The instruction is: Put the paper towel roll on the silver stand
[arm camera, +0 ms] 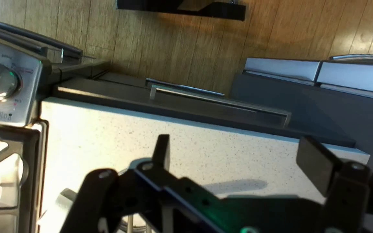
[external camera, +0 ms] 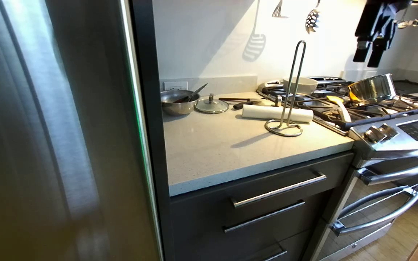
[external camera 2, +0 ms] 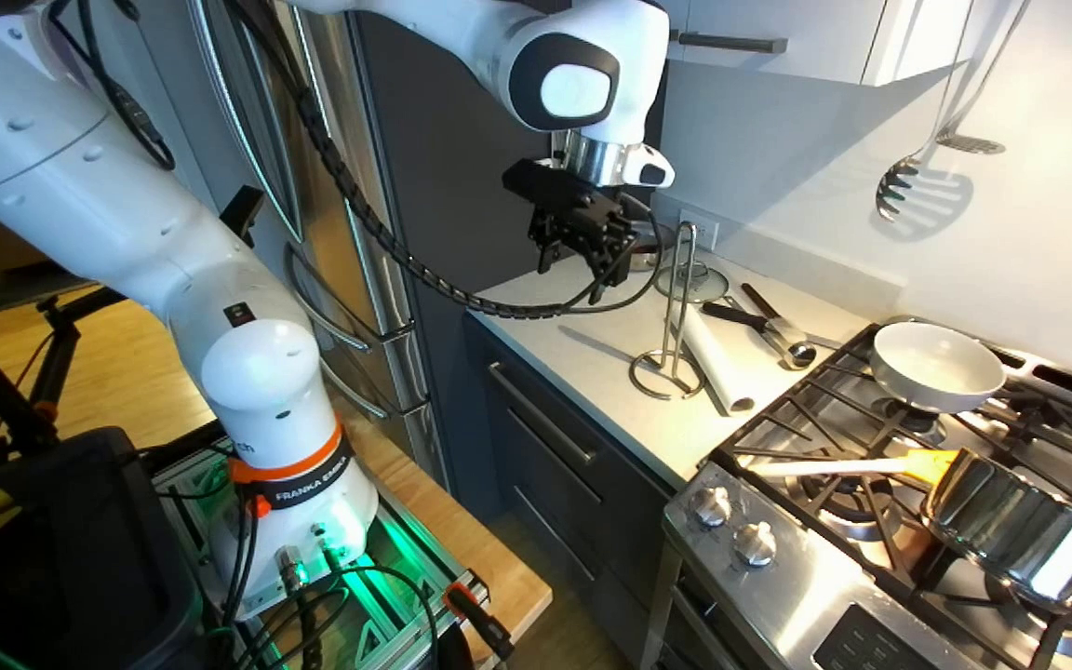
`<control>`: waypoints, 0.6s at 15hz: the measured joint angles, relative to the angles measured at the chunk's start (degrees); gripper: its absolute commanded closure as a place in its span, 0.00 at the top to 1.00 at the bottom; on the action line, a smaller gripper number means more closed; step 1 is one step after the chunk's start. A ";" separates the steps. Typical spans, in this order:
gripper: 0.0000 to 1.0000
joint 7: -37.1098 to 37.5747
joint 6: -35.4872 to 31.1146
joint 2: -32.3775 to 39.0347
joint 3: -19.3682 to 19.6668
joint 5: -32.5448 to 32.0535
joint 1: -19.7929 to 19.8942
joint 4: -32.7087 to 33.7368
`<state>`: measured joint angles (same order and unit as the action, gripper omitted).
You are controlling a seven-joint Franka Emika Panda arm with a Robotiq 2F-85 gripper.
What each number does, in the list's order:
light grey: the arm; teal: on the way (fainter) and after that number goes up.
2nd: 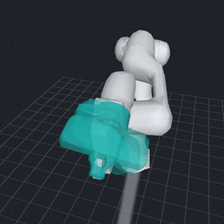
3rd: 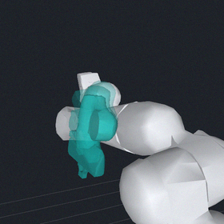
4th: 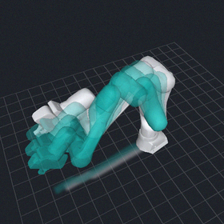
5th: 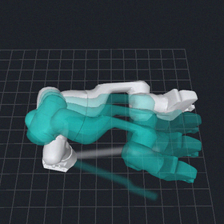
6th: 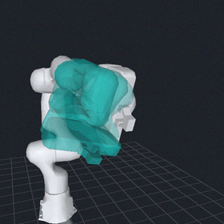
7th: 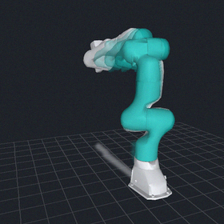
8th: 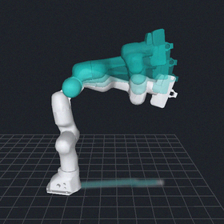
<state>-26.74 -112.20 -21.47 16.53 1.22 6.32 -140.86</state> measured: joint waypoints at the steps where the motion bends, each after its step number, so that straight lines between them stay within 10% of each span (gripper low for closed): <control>1: 1.00 -0.73 0.00 0.31 0.71 0.00 0.58 -0.57; 9: 1.00 -2.06 -0.01 1.15 1.60 0.01 1.37 -0.40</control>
<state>-28.81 -112.20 -20.32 18.13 1.23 7.69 -141.26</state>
